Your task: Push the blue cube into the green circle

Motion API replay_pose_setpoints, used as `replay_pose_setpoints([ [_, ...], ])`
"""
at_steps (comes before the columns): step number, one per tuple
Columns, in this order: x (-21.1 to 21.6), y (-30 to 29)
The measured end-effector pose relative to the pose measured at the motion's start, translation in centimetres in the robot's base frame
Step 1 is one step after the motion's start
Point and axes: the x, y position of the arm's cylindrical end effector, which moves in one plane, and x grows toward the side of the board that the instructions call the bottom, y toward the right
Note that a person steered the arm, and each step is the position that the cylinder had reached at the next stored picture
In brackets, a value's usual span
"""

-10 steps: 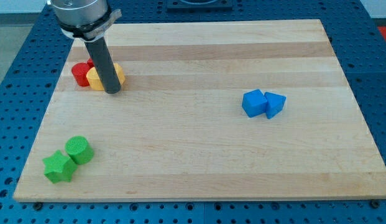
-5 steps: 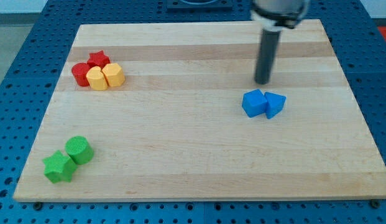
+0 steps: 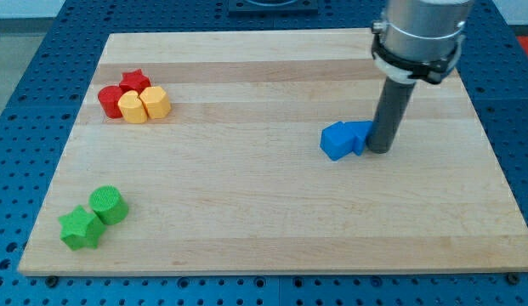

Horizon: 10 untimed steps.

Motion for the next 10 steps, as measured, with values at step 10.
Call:
replay_pose_setpoints([
  [10,-1.6,-22.3],
])
